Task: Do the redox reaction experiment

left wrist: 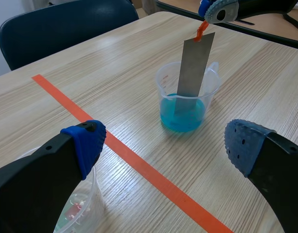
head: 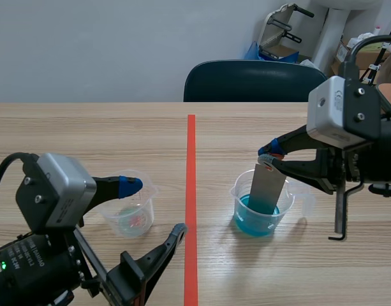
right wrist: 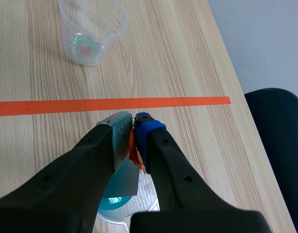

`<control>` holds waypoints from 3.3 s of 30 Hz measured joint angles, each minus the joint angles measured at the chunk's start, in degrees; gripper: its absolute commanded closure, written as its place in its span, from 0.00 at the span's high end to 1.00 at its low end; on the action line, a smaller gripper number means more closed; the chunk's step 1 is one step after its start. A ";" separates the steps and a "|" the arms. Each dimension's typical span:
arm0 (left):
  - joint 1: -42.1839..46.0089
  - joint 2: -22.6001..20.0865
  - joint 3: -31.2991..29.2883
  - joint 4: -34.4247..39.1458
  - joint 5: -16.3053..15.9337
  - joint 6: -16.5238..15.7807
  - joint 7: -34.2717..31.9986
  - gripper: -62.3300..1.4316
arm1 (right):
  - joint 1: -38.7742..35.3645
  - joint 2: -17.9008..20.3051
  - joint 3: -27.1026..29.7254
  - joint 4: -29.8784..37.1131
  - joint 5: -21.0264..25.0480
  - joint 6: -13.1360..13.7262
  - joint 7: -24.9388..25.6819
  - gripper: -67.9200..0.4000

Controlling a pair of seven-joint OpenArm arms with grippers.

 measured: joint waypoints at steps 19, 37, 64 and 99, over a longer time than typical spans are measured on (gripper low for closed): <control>0.00 0.00 0.00 0.00 0.00 0.00 0.00 0.85 | 0.00 0.02 6.19 7.26 -0.20 3.69 -2.97 0.01; 0.00 0.00 0.00 0.00 0.00 0.00 0.02 0.85 | 0.00 0.02 9.94 16.24 8.52 3.69 -15.02 0.01; 0.00 0.00 0.00 0.00 0.00 0.00 0.02 0.85 | 0.00 0.04 19.91 33.14 36.98 3.69 -49.37 0.01; 0.00 0.00 0.00 0.00 0.00 0.00 0.02 0.85 | 0.00 0.04 19.91 33.22 39.30 3.69 -50.21 0.01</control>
